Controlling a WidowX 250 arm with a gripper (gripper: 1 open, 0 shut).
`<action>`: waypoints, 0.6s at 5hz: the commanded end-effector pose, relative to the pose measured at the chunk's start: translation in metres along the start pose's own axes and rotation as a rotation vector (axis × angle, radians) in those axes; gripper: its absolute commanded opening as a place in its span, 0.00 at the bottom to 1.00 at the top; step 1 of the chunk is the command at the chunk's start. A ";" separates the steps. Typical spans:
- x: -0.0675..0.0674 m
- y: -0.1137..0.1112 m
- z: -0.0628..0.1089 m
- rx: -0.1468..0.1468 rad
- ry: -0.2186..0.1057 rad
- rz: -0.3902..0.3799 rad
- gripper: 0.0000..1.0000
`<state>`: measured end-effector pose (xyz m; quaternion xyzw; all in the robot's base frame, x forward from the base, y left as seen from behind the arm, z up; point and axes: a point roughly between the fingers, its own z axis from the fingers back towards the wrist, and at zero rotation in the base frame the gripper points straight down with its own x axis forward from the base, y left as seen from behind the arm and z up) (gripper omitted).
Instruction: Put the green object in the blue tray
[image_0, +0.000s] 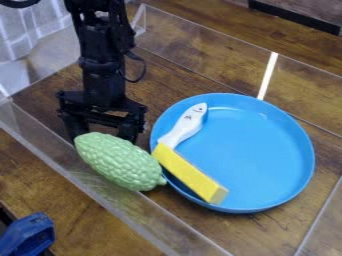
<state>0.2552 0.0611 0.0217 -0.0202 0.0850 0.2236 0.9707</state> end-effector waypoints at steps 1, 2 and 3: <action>-0.011 0.001 -0.011 -0.007 0.045 0.039 1.00; -0.008 0.002 -0.011 -0.017 0.046 0.079 1.00; -0.005 0.006 -0.004 -0.022 0.039 0.057 0.00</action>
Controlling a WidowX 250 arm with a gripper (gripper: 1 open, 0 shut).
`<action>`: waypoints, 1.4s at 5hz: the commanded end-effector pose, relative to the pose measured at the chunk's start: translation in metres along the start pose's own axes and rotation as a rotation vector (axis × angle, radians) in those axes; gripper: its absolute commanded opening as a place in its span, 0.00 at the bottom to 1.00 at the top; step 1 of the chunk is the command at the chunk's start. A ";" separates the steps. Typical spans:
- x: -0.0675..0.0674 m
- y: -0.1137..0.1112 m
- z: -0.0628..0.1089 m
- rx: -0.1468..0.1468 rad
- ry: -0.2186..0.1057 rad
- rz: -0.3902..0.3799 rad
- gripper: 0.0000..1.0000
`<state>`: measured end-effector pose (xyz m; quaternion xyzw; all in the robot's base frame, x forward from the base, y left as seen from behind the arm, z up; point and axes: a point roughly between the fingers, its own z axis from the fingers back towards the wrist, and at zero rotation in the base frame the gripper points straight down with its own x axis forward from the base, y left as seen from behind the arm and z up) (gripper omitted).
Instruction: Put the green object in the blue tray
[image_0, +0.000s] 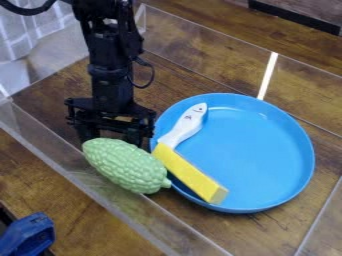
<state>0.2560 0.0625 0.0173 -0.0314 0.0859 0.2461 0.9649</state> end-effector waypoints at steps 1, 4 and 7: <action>-0.008 0.007 0.002 -0.016 0.018 0.052 0.00; 0.003 0.014 0.024 -0.081 0.017 0.048 0.00; 0.009 0.015 0.083 -0.171 -0.027 -0.076 0.00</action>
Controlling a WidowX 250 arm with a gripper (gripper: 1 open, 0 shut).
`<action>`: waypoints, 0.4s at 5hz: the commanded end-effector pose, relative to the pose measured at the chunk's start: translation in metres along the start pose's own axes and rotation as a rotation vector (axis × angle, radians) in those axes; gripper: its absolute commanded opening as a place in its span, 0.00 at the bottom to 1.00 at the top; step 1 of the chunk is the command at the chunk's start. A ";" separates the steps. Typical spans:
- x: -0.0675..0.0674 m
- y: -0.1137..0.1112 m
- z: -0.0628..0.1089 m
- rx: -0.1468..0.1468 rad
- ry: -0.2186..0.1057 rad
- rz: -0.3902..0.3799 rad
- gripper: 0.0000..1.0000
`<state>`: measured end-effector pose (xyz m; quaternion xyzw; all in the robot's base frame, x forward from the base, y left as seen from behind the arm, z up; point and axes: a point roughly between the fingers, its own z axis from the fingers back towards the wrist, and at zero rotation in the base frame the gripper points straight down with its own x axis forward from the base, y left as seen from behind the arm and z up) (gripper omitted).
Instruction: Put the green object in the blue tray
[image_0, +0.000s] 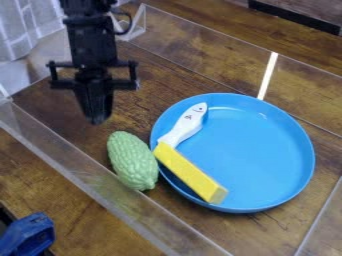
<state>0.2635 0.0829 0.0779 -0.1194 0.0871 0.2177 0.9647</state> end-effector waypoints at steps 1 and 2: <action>-0.006 -0.017 0.016 -0.029 -0.083 -0.026 1.00; -0.012 -0.030 0.008 -0.038 -0.078 -0.042 1.00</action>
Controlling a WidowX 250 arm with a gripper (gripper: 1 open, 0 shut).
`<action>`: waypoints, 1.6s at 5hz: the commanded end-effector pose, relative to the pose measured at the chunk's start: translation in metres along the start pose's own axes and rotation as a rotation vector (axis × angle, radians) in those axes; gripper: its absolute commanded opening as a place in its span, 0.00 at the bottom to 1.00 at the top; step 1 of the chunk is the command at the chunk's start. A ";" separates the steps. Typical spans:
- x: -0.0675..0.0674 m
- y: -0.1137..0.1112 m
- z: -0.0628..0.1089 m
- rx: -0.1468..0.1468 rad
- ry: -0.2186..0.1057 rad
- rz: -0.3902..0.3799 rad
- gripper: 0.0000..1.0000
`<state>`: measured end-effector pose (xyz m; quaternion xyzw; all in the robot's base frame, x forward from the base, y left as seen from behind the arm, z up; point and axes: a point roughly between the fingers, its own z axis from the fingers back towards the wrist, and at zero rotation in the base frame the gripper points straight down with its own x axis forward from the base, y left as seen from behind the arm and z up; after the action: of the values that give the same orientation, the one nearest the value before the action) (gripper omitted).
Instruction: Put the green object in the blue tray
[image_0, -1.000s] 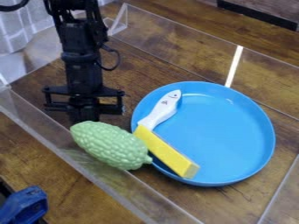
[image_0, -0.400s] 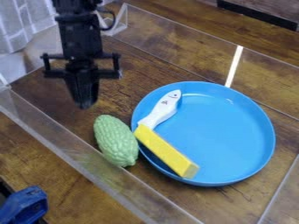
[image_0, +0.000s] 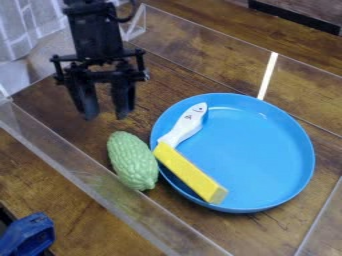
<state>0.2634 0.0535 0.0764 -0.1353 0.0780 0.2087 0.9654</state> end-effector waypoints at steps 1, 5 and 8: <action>-0.003 -0.015 0.007 -0.013 -0.081 -0.025 1.00; 0.002 -0.011 -0.016 -0.087 -0.099 0.075 1.00; 0.007 0.009 -0.055 -0.111 -0.116 0.081 0.00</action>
<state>0.2633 0.0409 0.0214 -0.1751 0.0204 0.2546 0.9508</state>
